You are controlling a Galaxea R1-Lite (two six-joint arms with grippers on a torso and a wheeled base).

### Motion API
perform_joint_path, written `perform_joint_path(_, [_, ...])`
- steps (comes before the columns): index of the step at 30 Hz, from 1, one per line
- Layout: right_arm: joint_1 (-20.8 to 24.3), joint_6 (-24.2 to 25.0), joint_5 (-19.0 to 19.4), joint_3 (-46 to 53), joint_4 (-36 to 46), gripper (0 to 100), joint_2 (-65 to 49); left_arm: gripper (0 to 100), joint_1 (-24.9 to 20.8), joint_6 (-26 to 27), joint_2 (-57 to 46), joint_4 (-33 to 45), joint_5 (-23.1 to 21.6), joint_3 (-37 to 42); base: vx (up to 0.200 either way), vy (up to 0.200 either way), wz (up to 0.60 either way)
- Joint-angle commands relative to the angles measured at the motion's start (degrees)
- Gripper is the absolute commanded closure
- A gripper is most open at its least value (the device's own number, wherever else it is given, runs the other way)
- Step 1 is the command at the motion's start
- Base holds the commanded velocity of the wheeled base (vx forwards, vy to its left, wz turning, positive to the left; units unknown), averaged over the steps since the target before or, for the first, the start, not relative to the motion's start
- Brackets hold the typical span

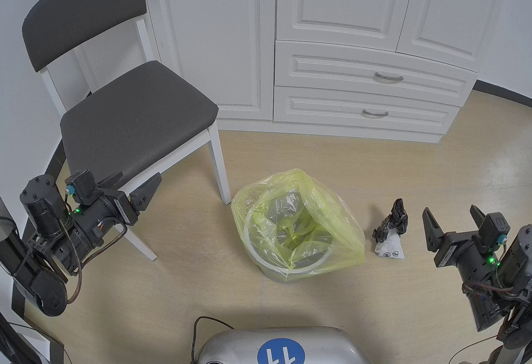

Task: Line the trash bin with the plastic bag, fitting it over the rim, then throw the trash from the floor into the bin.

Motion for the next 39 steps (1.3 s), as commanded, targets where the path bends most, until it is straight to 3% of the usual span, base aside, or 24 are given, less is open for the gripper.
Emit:
perform_joint_path(1, [-7.24,-14.12,11.60,1.01,-1.05,0,-14.78,0,0.59,2.67,-9.88,0.01,0.80,3.29,0.000,0.000,0.00])
perform_joint_path(2, [-12.78,-15.35,13.71,1.01,-0.69,0,-17.15,0,0.86,2.75,-12.69,0.01,0.72,3.90,0.000,0.000,0.00])
perform_joint_path(5, [-21.65,-15.96,14.85,1.01,4.05,0,-26.91,0,1.21,2.67,-17.88,0.10,0.98,4.78,0.000,0.000,0.00])
perform_joint_path(7, [-24.73,-15.87,14.94,1.01,8.71,0,-34.64,0,1.21,2.75,-19.55,0.10,1.07,5.66,0.000,0.000,0.00])
perform_joint_path(10, [-28.77,-15.43,15.03,1.01,22.42,0,-51.16,0,1.56,2.49,-21.74,0.27,1.07,6.36,0.000,0.000,0.00])
perform_joint_path(13, [-36.33,-13.85,15.64,1.01,34.64,0,-64.79,0,2.70,2.40,-22.53,0.27,1.07,6.54,0.000,0.000,0.00])
perform_joint_path(17, [-43.01,-11.04,17.13,0.66,46.33,0,-77.62,0,3.67,2.40,-22.62,0.10,1.59,6.54,0.000,0.000,0.00])
perform_joint_path(20, [-44.24,-6.91,19.95,1.01,54.41,0,-83.86,0,3.58,2.31,-22.80,0.10,2.74,6.63,0.000,0.000,0.00])
perform_joint_path(25, [-41.52,0.21,32.87,1.01,75.24,0,-89.31,0,3.40,1.26,-24.91,0.10,2.65,7.07,0.000,0.000,0.00])
perform_joint_path(29, [-41.69,0.47,41.04,0.40,87.90,0,-89.22,0,3.32,1.08,-24.99,0.19,2.56,7.15,0.000,0.000,0.00])
perform_joint_path(32, [-41.69,-2.08,49.30,1.01,88.87,0,-89.22,0,3.14,1.08,-24.29,0.10,2.56,7.24,0.000,0.000,0.00])
perform_joint_path(39, [-41.52,-1.90,48.78,1.01,88.95,0,-89.22,0,1.29,1.44,-23.85,0.19,2.65,7.95,0.000,0.000,0.00])
